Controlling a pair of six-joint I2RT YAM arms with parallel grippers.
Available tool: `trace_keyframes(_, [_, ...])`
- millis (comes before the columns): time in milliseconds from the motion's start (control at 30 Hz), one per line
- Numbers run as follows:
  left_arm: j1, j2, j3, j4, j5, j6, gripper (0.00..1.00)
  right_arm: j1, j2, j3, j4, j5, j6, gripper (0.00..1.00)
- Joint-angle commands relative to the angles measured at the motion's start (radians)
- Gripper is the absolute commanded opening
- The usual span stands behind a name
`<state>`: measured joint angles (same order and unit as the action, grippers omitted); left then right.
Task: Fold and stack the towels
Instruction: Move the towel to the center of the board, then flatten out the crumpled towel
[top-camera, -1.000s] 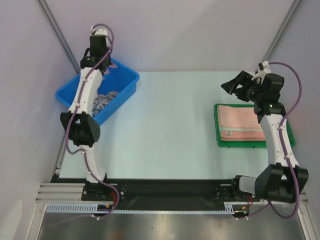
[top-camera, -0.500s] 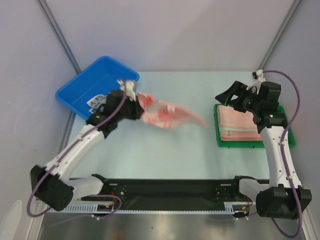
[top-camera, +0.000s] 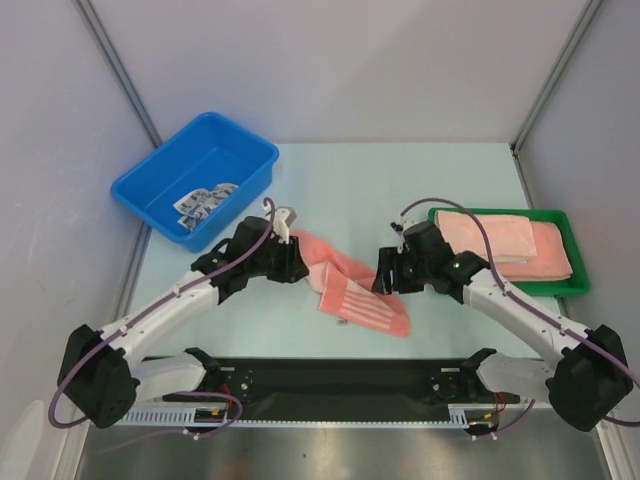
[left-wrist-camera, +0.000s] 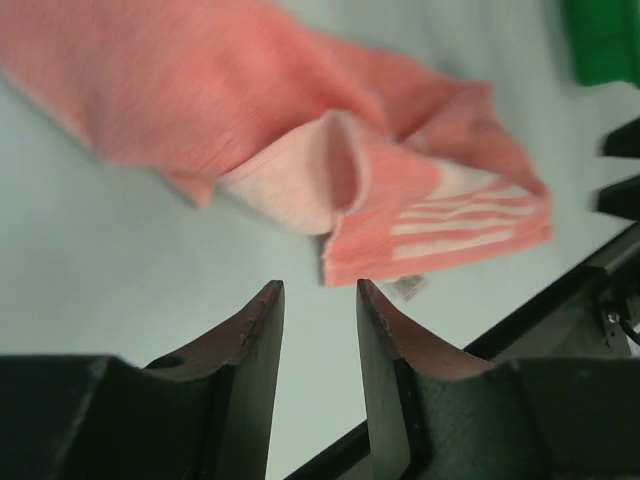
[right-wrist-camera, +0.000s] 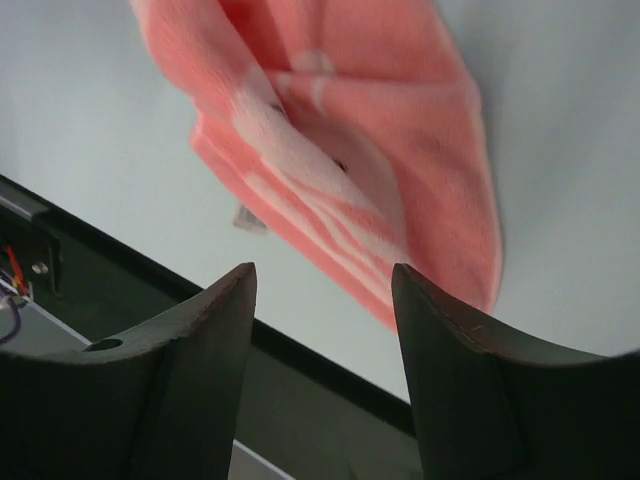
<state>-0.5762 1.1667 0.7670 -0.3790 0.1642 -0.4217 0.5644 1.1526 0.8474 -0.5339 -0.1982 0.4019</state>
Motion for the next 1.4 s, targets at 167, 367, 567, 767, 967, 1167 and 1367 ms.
trace_keyframes(167, [-0.174,0.008,-0.058,0.196,0.08,-0.003,0.42,0.069,-0.16,-0.163,-0.084,0.151,0.189,0.57])
trace_keyframes(367, [-0.225,0.07,-0.167,0.301,-0.014,-0.052,0.43,0.092,-0.261,-0.246,-0.161,0.198,0.337,0.52])
trace_keyframes(567, [-0.225,0.158,-0.207,0.374,-0.061,-0.084,0.45,0.104,-0.369,-0.367,-0.133,0.227,0.538,0.56])
trace_keyframes(767, [-0.225,0.278,-0.206,0.428,-0.058,-0.097,0.44,0.108,-0.303,-0.41,-0.129,0.259,0.575,0.58])
trace_keyframes(967, [-0.225,0.307,-0.221,0.442,-0.091,-0.117,0.43,0.115,-0.335,-0.491,-0.043,0.226,0.65,0.54])
trace_keyframes(1167, [-0.225,0.335,-0.206,0.408,-0.106,-0.117,0.38,0.117,-0.327,-0.534,0.014,0.212,0.675,0.39])
trace_keyframes(1367, [-0.225,0.366,-0.19,0.387,-0.083,-0.127,0.03,0.117,-0.314,-0.516,0.037,0.223,0.651,0.1])
